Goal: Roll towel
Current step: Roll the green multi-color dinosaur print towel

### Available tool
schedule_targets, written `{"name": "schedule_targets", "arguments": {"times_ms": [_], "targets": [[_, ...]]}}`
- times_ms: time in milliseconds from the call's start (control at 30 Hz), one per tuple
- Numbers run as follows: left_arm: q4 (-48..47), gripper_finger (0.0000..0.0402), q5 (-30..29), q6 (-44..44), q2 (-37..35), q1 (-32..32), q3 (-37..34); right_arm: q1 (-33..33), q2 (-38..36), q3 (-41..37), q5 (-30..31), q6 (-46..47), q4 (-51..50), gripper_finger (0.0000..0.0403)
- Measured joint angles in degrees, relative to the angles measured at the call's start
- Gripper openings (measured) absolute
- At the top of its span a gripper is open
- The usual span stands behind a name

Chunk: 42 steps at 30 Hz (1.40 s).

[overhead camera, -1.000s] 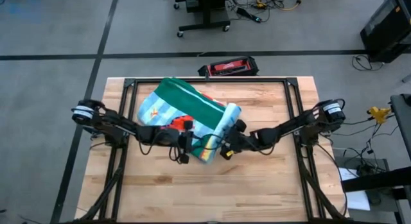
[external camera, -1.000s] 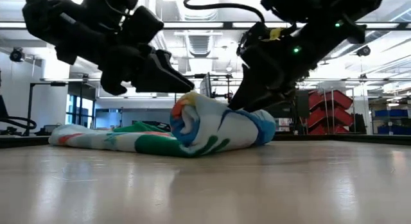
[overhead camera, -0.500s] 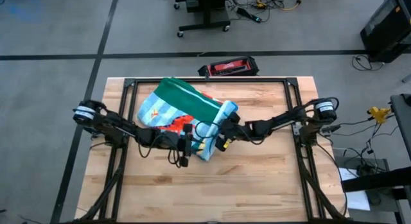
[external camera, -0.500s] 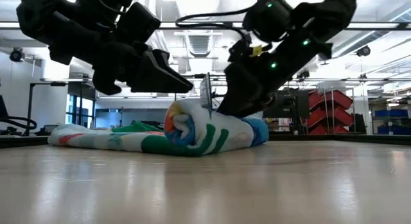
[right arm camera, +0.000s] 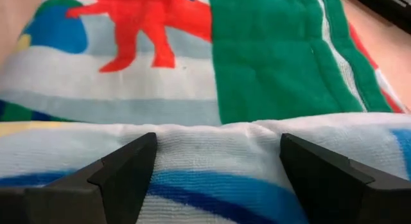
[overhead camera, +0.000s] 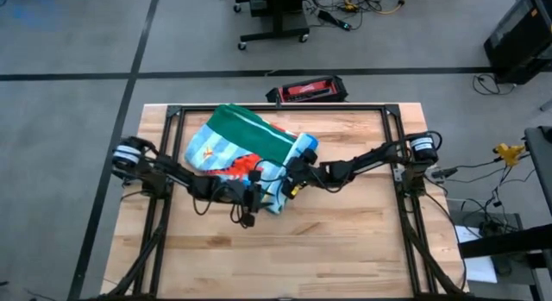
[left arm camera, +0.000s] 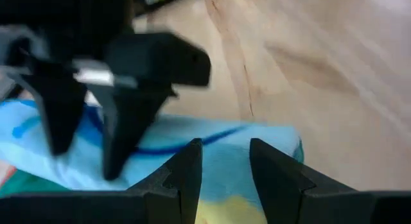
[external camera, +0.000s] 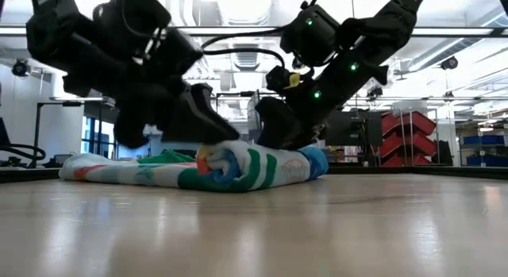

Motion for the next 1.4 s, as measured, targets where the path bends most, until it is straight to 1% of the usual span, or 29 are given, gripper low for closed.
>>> {"name": "schedule_targets", "arguments": {"times_ms": [100,200,233,267,333,433,467,500,600,700,800,933,1033,1233,1400], "targets": [[1.4,0.0116,-1.1,0.0,3.2,0.9,0.1,-0.1,-2.9,0.3,1.2,-3.4,-2.3,0.0306],[2.6,0.0116,-1.3,-0.6,5.5,1.8,0.2,-1.2,-7.9,0.3,6.1,-5.9,-6.8,0.0299],[3.1,0.0116,-1.3,-0.7,6.0,1.9,0.3,-2.2,-9.5,0.3,6.3,-6.5,-8.7,0.0297],[3.5,0.0116,-1.4,-0.8,6.4,2.0,0.2,-3.4,-10.6,0.2,5.3,-7.2,-10.4,0.0295],[4.0,0.0116,-1.5,-0.8,6.7,1.9,0.2,-6.3,-11.9,0.0,-1.2,-8.9,-11.6,0.0292],[4.2,0.0116,-1.3,-0.8,6.7,2.0,0.2,-11.7,-12.1,0.0,-15.0,-11.5,-11.4,0.0288],[4.3,0.0116,-1.3,-0.8,6.6,2.0,0.1,-13.6,-11.6,0.0,-17.3,-12.0,-11.3,0.0286],[4.3,0.0116,-1.3,-0.8,6.5,2.0,0.1,-15.4,-10.9,0.0,-18.1,-12.6,-10.9,0.0284],[4.7,0.0116,-1.2,-0.8,6.5,2.0,0.0,-18.8,-8.3,-0.1,-18.0,-16.7,-9.9,0.0276],[4.8,0.0116,-1.2,-0.7,6.4,2.0,0.0,-19.6,-4.8,-0.1,-18.0,-20.0,-8.0,0.0267],[4.9,0.0116,-1.3,-0.6,6.3,2.1,0.0,-20.1,-1.8,0.1,-15.6,-19.1,-6.9,0.0261],[5.1,0.0116,-1.2,-0.6,6.4,2.1,0.0,-20.7,0.3,0.3,-15.7,-17.6,-6.6,0.0259],[5.4,0.0116,0.0,-0.7,6.4,2.2,0.3,-20.7,0.5,0.2,-16.6,-16.6,-6.9,0.0262],[4.8,0.0116,1.0,-0.8,6.2,2.0,1.2,-18.6,-0.1,-1.4,-15.5,-15.3,-6.9,0.0256],[3.8,0.0116,2.4,-0.4,2.6,1.4,1.2,-15.5,-1.1,-4.5,-14.4,-11.8,-6.2,0.0250]]}}
